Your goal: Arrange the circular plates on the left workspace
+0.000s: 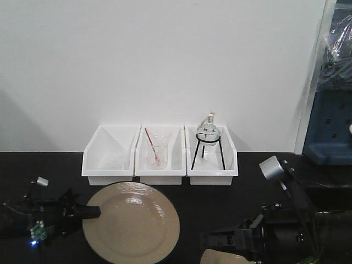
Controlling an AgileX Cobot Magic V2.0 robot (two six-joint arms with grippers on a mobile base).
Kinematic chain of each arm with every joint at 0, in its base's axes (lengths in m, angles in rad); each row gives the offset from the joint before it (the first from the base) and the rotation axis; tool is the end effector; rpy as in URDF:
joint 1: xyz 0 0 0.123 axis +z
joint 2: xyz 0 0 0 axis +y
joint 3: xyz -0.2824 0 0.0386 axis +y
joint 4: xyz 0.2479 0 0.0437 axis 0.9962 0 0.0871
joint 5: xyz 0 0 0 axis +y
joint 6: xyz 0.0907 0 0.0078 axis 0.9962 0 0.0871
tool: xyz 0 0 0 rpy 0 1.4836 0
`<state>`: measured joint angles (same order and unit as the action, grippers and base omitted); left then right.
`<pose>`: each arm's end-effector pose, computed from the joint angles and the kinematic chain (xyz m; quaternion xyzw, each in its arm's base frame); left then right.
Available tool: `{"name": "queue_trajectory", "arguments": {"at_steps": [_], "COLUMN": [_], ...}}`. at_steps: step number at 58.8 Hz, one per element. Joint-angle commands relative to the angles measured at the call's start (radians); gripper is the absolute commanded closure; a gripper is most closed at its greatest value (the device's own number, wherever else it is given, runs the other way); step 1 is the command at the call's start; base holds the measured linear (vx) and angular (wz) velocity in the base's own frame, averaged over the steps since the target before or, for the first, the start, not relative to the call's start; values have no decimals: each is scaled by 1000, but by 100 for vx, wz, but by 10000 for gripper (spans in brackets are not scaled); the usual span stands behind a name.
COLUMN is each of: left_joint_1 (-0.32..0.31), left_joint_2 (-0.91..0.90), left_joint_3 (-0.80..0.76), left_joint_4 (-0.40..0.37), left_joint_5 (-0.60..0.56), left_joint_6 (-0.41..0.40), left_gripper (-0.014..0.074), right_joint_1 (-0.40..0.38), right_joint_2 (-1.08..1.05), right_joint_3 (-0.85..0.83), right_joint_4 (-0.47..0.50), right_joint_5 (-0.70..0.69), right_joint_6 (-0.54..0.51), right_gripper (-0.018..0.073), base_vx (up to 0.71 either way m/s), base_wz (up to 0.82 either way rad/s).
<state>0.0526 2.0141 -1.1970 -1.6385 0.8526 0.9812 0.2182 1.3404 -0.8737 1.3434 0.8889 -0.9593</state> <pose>0.4082 -0.0471 0.1743 -0.1270 0.8272 -0.4778 0.2670 0.2403 0.1239 0.2982 -0.1678 0.8185 0.4576 0.3043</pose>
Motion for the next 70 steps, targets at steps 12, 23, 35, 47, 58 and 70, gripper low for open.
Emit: {"name": "queue_trajectory", "arguments": {"at_steps": [12, 23, 35, 47, 58, 70], "left_joint_1": [-85, -102, -112, -112, -110, -100], "left_joint_2": [76, 108, 114, 114, 113, 111], "left_joint_3": [-218, -240, -240, -240, -240, -240], "left_joint_4": [-160, -156, -146, -120, 52, 137], "left_joint_5": [52, -17, -94, -94, -134, -149], "left_joint_6": [-86, -86, -58, 59, 69, 68], "left_gripper": [596, 595, 555, 389, 204, 156], "right_joint_1": [-4, -4, -4, -4, -4, -4], "right_joint_2": [-24, -24, -24, -24, -24, -24], "right_joint_3": [-36, -36, -36, -36, -36, -36], "right_joint_4": [53, 53, 53, 53, 53, 54], "right_joint_5": [24, 39, 46, 45, 45, 44], "right_joint_6": [-15, -15, -15, -15, -15, -15], "right_gripper": [529, 529, 529, 529, 529, 529], "base_vx": [0, 0, 0, 0, 0, 0], "base_wz": [0, 0, 0, 0, 0, 0]}}
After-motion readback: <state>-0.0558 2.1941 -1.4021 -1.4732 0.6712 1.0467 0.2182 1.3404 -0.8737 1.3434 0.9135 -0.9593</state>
